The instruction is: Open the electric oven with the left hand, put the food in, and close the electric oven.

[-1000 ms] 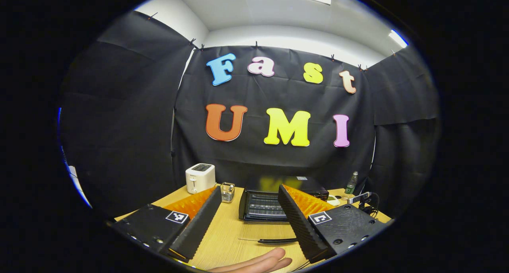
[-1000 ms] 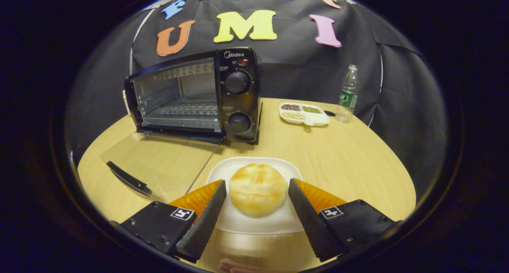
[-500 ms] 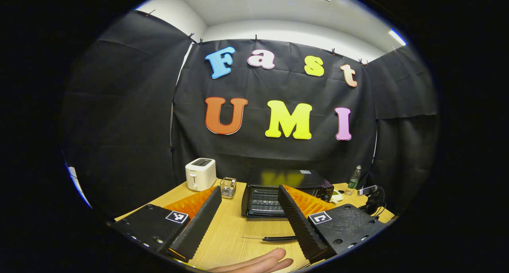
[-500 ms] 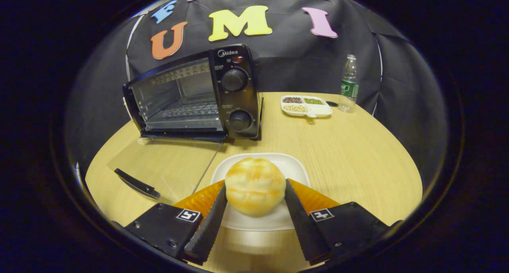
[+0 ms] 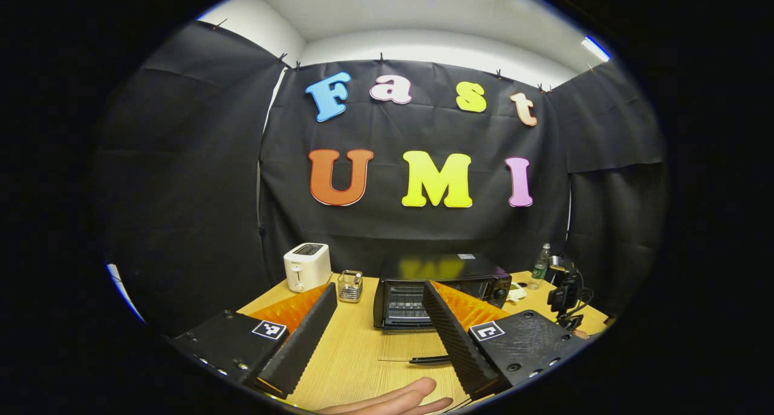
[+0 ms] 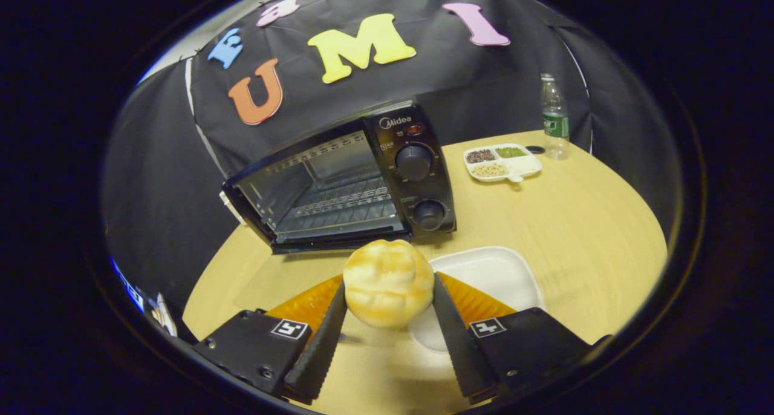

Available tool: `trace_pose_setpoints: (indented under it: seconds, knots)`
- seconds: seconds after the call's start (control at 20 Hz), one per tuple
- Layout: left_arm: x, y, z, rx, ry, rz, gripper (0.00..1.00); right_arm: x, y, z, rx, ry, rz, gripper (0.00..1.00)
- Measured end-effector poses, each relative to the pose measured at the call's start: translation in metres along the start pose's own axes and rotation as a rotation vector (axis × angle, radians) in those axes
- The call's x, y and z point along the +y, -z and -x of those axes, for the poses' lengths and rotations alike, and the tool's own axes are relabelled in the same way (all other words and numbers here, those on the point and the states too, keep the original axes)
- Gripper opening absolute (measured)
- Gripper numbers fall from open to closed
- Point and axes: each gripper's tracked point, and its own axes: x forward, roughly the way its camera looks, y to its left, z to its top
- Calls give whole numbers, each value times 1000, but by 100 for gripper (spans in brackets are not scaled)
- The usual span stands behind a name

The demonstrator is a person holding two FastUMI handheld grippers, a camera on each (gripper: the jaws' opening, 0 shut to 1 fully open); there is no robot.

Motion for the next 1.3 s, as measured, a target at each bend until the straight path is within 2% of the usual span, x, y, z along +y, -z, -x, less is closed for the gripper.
trace_pose_setpoints:
  seconds: [0.2,0.3,0.5,0.6,0.7,0.75,0.8,0.95,1.3]
  knots:
    - [1,6,-2,1,25,-18,94,45,-18,-16,-51,-70,-99,81]
    - [2,9,-6,10,30,-17,94,71,-37,-27,-147,-106,-163,81]
    - [11,6,-17,-1,15,-34,94,105,-62,-57,-270,-113,-287,80]
    - [12,7,-18,-5,23,-50,94,110,-68,-77,-289,-85,-331,80]
    - [14,9,-20,-5,26,-68,94,108,-69,-101,-282,-50,-320,80]
    - [15,9,-19,-5,27,-75,94,107,-71,-112,-280,-32,-302,84]
    - [17,9,-18,-1,26,-82,94,106,-76,-122,-284,-17,-279,80]
    - [26,11,-18,9,8,-85,95,95,-100,-146,-356,79,-162,80]
    - [29,26,-26,64,-8,-71,95,93,-118,-187,-376,78,-60,81]
